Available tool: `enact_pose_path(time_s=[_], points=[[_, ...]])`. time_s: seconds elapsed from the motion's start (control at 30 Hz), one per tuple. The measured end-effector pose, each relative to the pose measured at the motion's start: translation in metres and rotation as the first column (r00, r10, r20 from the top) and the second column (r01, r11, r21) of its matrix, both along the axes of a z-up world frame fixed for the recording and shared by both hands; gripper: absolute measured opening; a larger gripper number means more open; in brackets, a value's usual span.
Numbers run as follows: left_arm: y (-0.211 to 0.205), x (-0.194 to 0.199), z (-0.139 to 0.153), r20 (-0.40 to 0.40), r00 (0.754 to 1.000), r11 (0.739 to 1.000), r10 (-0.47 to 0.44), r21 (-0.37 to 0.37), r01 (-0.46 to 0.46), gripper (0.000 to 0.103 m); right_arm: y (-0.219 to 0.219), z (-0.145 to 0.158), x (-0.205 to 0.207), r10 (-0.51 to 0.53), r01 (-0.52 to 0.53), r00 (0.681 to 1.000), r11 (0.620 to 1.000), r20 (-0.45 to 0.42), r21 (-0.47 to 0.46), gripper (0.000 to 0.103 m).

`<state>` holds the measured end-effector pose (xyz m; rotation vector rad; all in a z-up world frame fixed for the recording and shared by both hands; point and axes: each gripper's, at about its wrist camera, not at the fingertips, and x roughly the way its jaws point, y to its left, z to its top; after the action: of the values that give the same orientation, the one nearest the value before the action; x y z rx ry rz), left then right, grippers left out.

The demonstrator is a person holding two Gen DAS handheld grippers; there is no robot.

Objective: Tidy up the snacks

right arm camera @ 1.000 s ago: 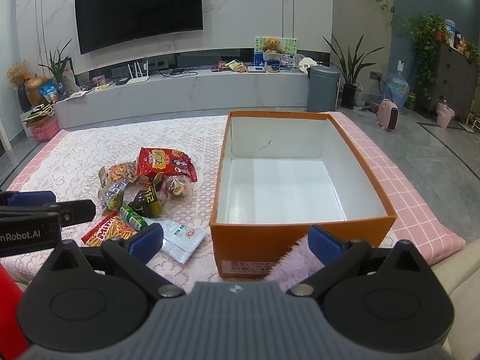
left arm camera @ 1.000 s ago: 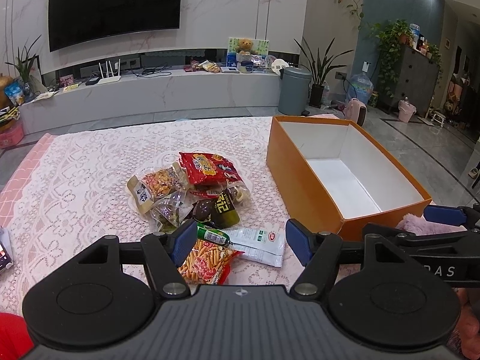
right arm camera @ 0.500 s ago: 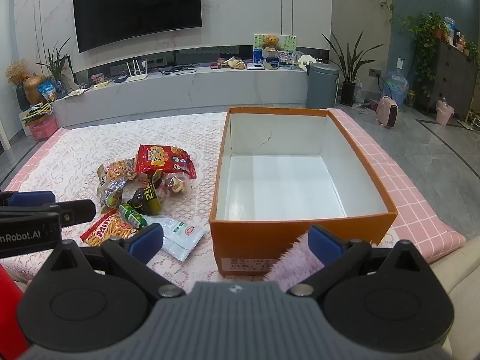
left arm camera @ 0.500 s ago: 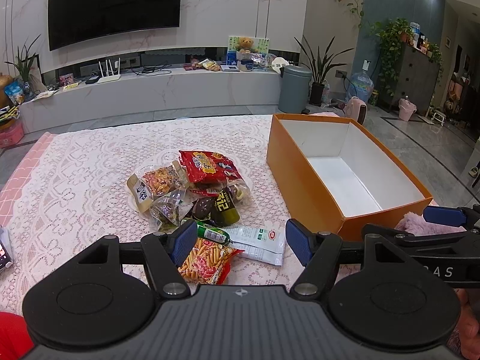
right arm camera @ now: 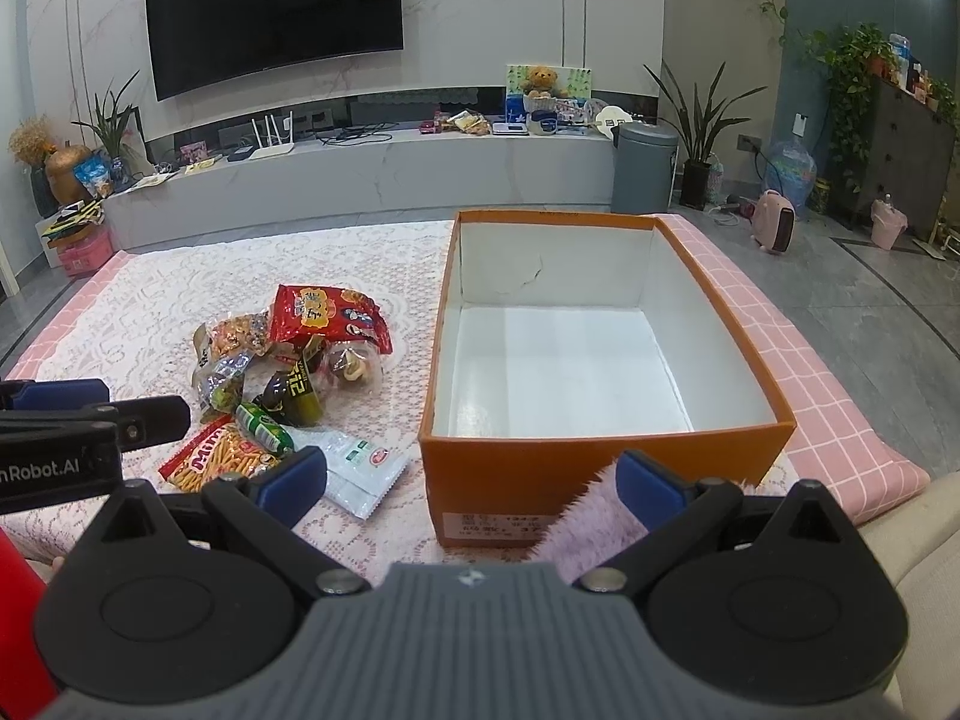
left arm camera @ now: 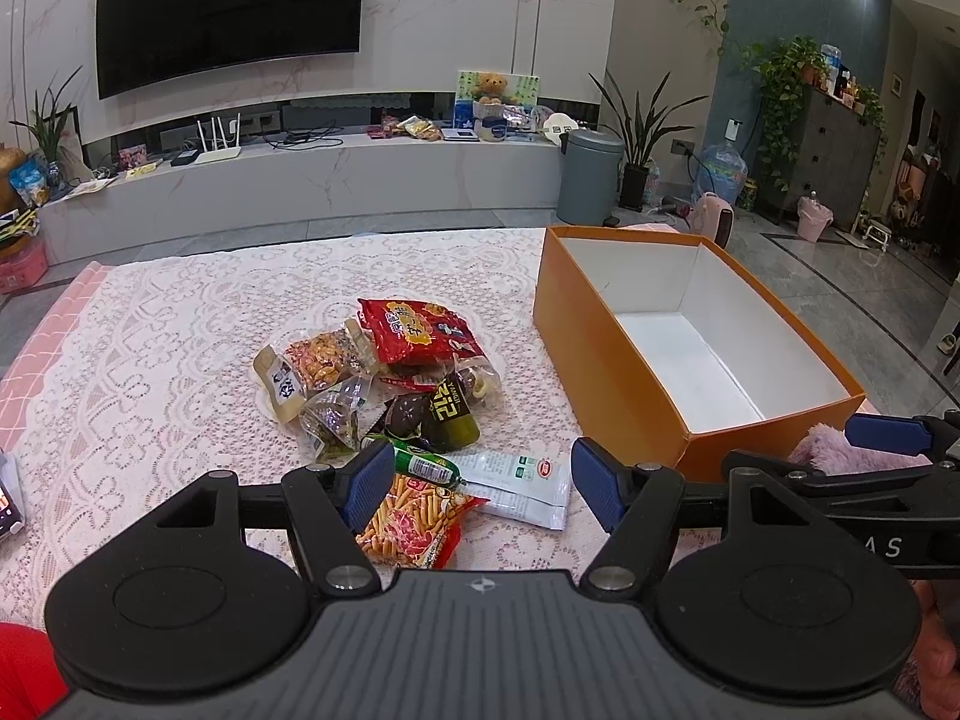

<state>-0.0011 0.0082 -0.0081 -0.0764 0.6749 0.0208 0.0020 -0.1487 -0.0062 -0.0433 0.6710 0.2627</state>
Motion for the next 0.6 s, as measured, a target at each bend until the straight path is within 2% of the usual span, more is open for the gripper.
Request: enact_pose_path(time_s=[0.6], points=[[0.0004,0.0002,-0.0001,-0.007,1.000,1.000,-0.010,-0.004,0.010,0.080,0.0056,-0.0011,0.0014,0.006,-0.006,1.000,1.000,-0.011,-0.011,0.100]])
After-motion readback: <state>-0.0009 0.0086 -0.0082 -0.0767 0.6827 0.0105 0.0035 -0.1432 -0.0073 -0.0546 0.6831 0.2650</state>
